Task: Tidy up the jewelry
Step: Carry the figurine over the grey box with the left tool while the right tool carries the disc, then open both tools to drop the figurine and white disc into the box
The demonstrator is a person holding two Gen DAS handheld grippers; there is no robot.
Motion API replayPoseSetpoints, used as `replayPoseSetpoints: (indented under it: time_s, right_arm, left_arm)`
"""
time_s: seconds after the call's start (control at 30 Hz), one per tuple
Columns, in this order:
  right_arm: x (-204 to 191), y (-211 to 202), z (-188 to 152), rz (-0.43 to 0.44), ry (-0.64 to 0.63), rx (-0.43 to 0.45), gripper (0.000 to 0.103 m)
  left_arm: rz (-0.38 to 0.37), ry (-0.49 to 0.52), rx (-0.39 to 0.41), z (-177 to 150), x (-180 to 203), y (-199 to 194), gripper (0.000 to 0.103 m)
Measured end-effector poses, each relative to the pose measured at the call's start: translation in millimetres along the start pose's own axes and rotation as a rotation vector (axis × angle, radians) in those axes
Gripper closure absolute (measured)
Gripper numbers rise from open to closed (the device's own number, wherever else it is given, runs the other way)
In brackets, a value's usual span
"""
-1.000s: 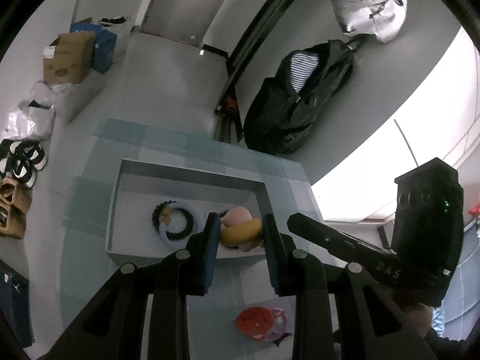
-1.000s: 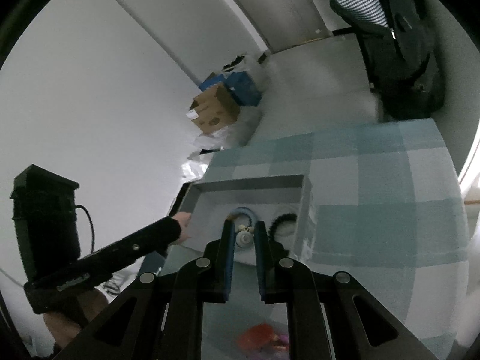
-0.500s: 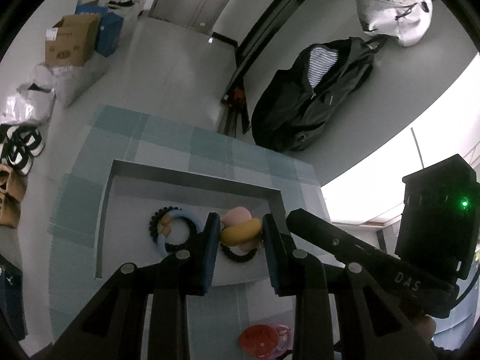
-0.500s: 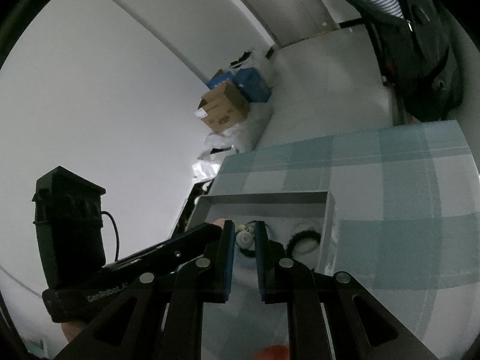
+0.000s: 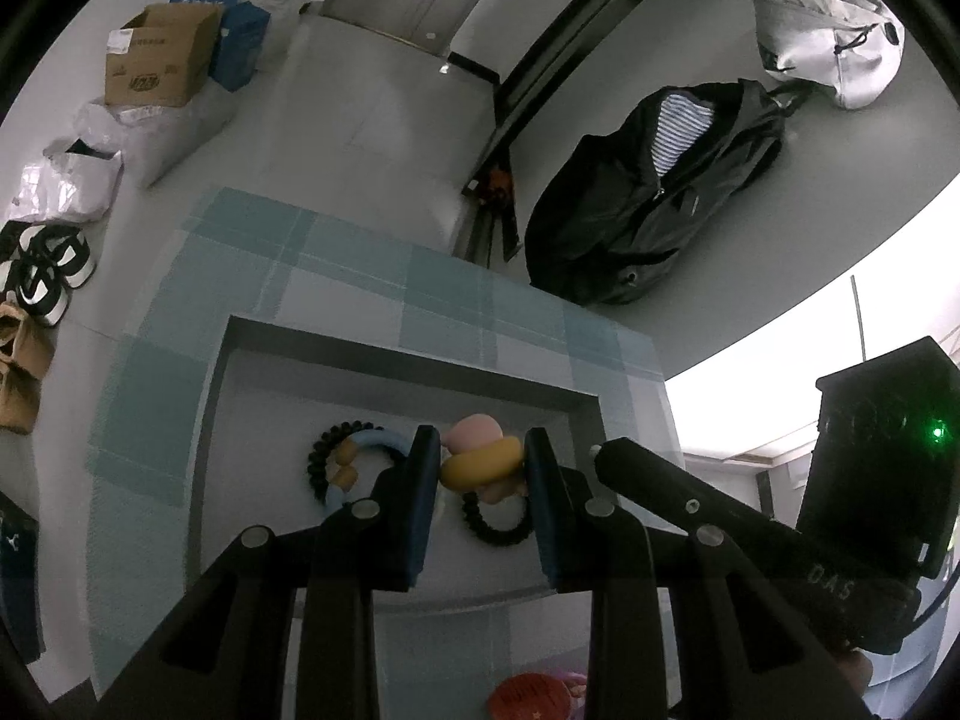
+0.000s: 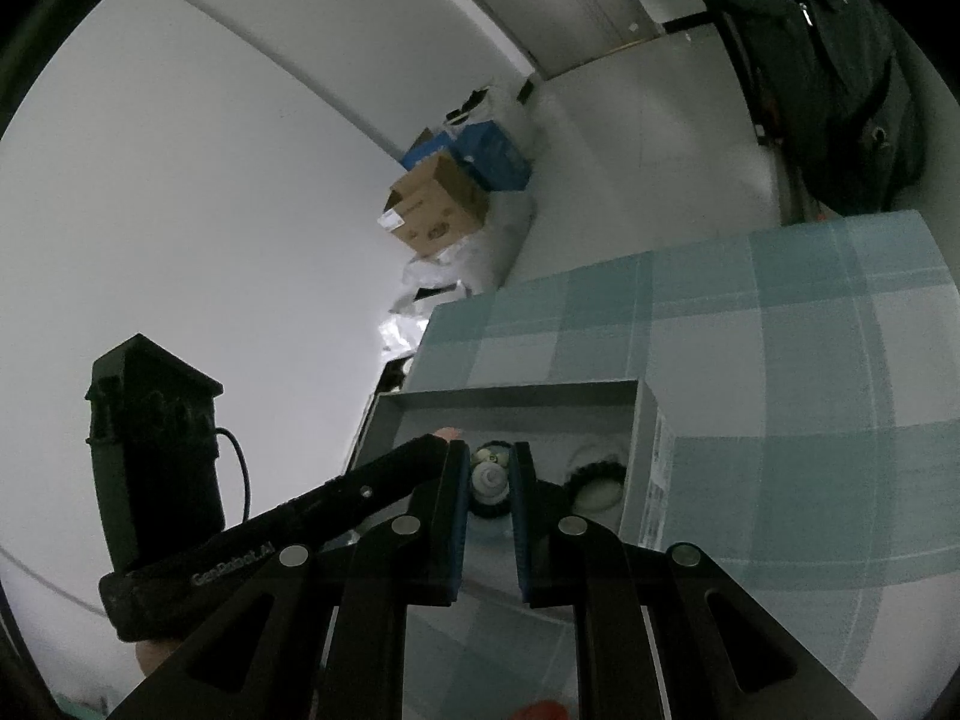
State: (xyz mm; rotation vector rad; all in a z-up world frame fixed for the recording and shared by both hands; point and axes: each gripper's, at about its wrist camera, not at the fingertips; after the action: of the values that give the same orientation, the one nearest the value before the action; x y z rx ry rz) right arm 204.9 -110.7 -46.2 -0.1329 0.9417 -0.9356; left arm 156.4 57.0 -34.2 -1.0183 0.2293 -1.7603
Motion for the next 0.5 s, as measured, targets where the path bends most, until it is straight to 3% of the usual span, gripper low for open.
replayPoseSetpoints:
  time_s: [0.37,0.5]
  right_arm:
    - [4.4,2.6,-3.0,-0.038,0.016,-0.007,0.088]
    - [3.7,-0.1,-3.3,-0.050,0.012,0.000,0.085]
  left_arm:
    - [0.025,0.004,-0.011,-1.6,0.1,3.2,0.079]
    - [0.024,0.000,-0.008,-0.2,-0.1,-0.4,0.071]
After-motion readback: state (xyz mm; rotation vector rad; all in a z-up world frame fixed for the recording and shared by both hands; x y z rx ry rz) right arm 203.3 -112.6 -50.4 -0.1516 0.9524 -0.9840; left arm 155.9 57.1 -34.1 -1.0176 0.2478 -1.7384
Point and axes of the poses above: each gripper's, at about its wrist camera, not at the fingertips, and y roughly the way its jaws point, x to its right, z to its top, and after that the axes turned 15 degrees about x, right-handed
